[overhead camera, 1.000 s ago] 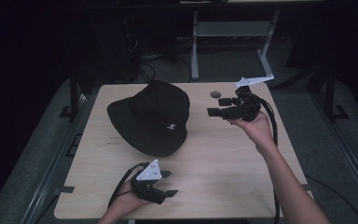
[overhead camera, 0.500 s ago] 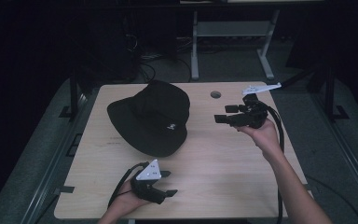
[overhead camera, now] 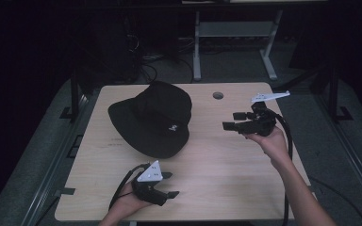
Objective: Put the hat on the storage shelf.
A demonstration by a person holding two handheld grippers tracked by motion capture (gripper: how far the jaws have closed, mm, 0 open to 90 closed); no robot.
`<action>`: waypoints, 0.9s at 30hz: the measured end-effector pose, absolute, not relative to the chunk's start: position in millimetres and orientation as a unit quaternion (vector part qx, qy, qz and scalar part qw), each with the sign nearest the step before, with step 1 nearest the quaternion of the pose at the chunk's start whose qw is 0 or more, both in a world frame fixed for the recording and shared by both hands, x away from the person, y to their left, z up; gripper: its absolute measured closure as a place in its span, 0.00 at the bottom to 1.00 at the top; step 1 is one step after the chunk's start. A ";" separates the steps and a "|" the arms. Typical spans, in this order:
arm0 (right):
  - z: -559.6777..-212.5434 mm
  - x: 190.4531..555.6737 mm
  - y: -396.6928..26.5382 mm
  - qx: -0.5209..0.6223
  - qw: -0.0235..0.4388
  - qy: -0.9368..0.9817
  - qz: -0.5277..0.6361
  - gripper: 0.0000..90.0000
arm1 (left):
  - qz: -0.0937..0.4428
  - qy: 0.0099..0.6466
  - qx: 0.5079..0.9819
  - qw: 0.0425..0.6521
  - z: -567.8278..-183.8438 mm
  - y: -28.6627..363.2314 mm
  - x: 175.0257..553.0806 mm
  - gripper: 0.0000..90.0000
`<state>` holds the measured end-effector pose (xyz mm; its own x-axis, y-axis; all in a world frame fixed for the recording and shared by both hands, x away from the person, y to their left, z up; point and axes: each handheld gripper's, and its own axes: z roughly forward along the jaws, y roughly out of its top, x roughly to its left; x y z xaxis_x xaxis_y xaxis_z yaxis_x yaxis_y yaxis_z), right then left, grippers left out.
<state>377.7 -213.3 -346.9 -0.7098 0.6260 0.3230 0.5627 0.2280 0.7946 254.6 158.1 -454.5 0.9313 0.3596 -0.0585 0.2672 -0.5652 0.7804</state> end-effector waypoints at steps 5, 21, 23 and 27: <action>-351.5 372.8 -219.4 0.383 0.030 0.780 0.493 0.26 | 0.054 0.177 0.883 0.432 -454.6 158.3 255.0 0.35; -366.5 360.9 -233.4 0.394 0.025 0.778 0.488 0.26 | 0.054 0.180 0.882 0.433 -454.2 159.5 254.9 0.35; -370.1 358.6 -237.0 0.398 0.023 0.776 0.488 0.26 | 0.053 0.180 0.882 0.433 -454.3 159.6 255.1 0.35; -373.1 356.4 -240.8 0.399 0.023 0.775 0.489 0.26 | 0.054 0.179 0.882 0.432 -454.6 159.5 255.0 0.35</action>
<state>356.4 -240.8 -373.1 -0.6805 0.6410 0.3551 0.5962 0.2026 0.7769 255.0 159.5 -454.6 0.9299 0.3628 -0.0603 0.2701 -0.5625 0.7814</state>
